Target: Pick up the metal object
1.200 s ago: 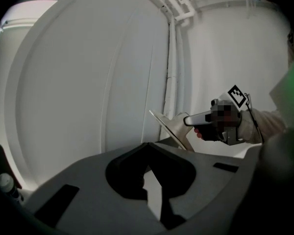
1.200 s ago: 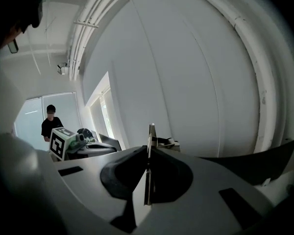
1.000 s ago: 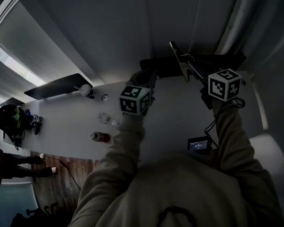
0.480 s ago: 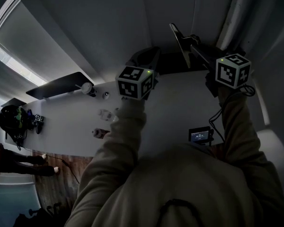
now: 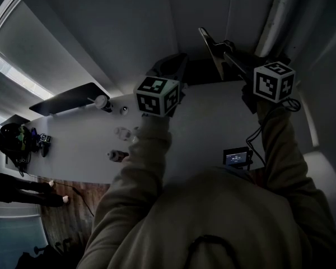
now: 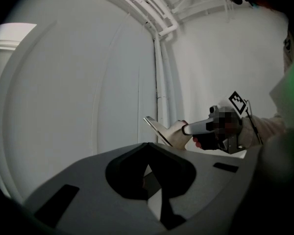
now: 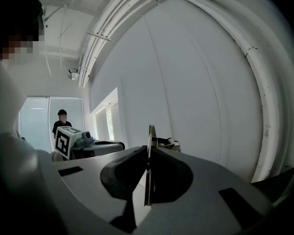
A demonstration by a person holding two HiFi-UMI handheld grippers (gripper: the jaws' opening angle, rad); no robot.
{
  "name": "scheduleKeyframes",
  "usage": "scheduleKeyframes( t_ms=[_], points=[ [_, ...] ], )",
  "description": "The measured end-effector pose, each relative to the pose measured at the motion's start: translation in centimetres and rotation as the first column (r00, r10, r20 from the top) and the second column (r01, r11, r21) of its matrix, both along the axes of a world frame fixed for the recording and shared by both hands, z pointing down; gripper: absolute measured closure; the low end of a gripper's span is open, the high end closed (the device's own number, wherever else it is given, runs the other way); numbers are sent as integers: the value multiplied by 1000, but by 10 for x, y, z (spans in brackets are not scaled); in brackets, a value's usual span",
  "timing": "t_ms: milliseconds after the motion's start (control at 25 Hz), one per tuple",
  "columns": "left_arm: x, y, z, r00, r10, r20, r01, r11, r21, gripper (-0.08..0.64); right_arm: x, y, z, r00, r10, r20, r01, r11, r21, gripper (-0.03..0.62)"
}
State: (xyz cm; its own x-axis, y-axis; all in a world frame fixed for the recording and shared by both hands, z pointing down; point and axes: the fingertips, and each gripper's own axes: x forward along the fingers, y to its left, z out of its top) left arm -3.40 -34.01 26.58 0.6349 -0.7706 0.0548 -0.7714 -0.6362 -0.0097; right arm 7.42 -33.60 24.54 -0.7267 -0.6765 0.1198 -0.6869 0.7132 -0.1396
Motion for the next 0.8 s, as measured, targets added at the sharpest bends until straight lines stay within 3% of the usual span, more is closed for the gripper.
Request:
scheduleKeyframes(
  t_ms=[800],
  points=[
    [14, 2, -2, 1000, 13, 7, -13, 1000, -10, 557, -6, 3, 1, 999, -24, -30, 24, 1000, -5, 558]
  ],
)
